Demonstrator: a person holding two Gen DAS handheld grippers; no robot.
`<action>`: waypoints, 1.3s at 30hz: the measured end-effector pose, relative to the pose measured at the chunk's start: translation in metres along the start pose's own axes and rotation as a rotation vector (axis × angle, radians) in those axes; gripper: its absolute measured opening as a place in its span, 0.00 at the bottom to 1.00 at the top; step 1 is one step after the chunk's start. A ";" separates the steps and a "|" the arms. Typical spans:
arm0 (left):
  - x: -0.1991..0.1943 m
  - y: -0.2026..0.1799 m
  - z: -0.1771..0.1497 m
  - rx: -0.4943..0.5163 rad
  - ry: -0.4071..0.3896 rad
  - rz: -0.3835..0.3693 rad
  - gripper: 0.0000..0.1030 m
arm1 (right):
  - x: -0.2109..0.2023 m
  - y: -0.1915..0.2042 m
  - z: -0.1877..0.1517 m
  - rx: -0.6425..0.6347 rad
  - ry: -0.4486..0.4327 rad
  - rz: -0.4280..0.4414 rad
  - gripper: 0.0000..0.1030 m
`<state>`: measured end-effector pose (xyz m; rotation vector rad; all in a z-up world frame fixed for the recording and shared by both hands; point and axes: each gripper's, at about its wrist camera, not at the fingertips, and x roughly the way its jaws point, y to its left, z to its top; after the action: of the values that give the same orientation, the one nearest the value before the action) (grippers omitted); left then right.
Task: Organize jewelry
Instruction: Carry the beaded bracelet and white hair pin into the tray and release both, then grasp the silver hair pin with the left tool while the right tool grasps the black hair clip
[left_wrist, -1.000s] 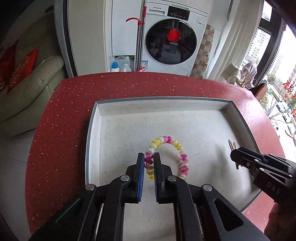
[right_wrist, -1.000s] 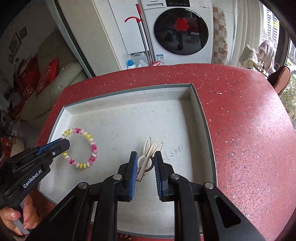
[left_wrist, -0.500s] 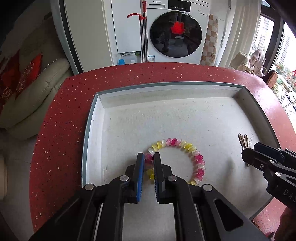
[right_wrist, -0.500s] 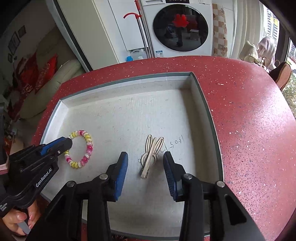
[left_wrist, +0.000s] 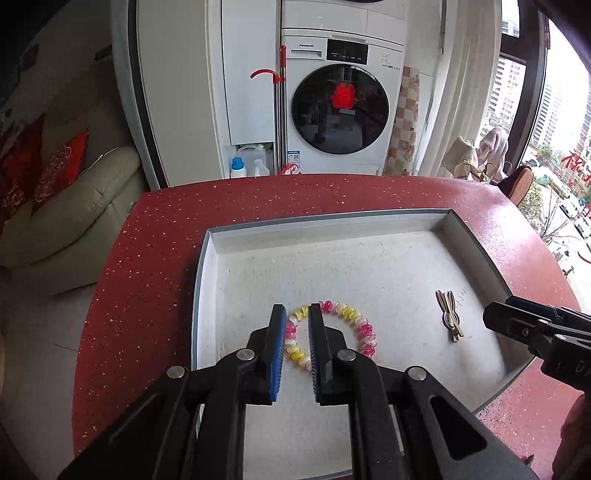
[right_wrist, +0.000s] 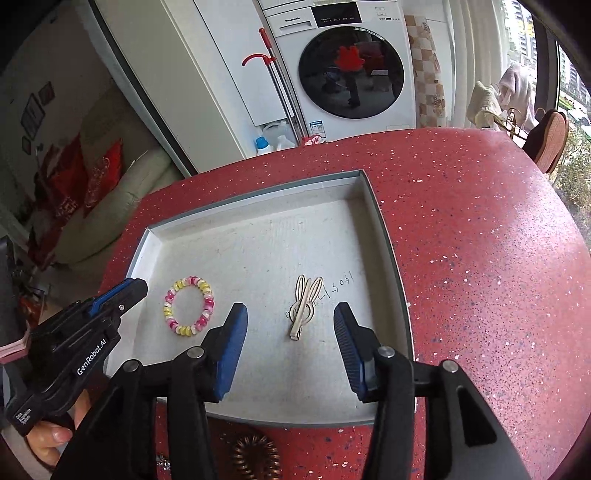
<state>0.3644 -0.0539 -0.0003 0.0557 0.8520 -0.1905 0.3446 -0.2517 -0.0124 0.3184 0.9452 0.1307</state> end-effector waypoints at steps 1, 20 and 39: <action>-0.005 0.001 0.000 -0.002 -0.010 0.007 1.00 | -0.003 -0.001 -0.002 0.005 -0.004 0.006 0.57; -0.075 0.025 -0.071 -0.015 -0.030 -0.075 1.00 | -0.094 0.004 -0.054 0.055 -0.145 0.160 0.87; -0.125 0.026 -0.185 0.166 0.054 -0.158 1.00 | -0.100 -0.023 -0.158 0.069 0.033 -0.025 0.87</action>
<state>0.1512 0.0133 -0.0288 0.1501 0.8933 -0.4095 0.1572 -0.2651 -0.0288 0.3691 0.9876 0.0802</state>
